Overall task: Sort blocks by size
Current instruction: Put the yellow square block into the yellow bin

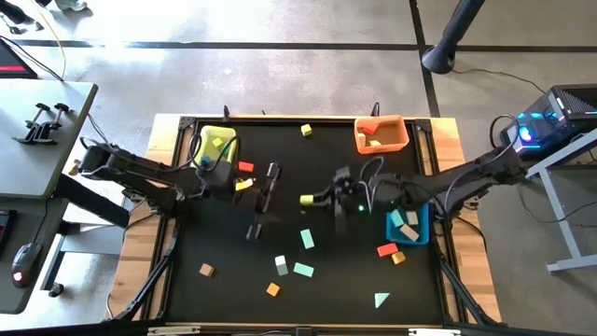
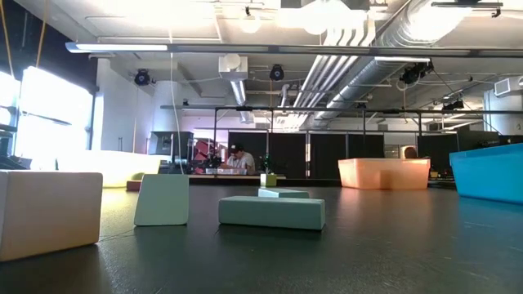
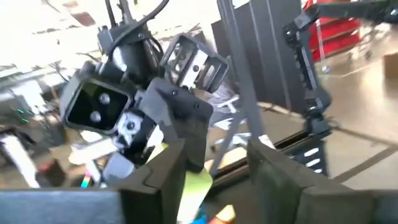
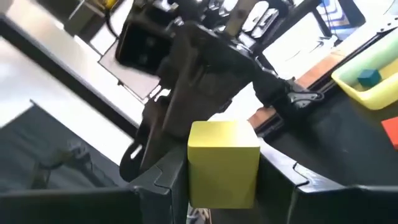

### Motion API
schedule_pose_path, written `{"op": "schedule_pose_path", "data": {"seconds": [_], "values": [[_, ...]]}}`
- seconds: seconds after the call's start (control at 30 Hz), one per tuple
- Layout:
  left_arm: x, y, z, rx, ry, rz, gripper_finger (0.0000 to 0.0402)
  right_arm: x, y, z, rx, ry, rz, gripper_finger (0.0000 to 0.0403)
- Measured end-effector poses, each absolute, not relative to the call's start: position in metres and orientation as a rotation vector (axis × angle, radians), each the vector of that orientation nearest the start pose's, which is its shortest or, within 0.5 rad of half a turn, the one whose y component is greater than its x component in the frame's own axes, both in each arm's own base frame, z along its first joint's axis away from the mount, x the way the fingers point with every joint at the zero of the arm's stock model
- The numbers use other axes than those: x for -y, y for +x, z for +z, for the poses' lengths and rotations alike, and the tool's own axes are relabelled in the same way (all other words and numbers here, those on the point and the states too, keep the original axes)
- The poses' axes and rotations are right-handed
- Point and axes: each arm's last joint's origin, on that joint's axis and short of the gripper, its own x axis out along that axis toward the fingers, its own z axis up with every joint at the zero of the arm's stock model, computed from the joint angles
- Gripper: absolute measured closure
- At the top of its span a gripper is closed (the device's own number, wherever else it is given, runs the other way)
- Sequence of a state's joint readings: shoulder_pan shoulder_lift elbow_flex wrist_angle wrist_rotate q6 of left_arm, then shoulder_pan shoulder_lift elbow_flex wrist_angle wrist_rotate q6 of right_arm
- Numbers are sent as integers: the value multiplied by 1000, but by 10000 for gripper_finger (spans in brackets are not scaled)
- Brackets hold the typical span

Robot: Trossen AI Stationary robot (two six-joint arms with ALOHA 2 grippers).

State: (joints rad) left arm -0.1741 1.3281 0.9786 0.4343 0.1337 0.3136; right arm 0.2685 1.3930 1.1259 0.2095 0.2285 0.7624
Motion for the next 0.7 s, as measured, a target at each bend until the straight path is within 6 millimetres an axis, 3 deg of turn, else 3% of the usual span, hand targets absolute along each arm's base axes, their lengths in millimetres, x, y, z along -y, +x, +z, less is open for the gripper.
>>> {"op": "schedule_pose_path", "data": {"seconds": [0.17, 0.27, 0.5, 0.7], "values": [[57, 298, 342, 120, 426, -140, 178, -64, 315, 351, -62, 803, 10, 275], [58, 298, 340, 90, 542, -39, 160, -59, 316, 351, -65, 823, 20, 275], [60, 298, 337, 18, 621, 116, 167, -57, 317, 354, -53, 828, 59, 275], [61, 299, 337, 37, 579, 86, 195, -57, 317, 353, -46, 826, 37, 275]]}}
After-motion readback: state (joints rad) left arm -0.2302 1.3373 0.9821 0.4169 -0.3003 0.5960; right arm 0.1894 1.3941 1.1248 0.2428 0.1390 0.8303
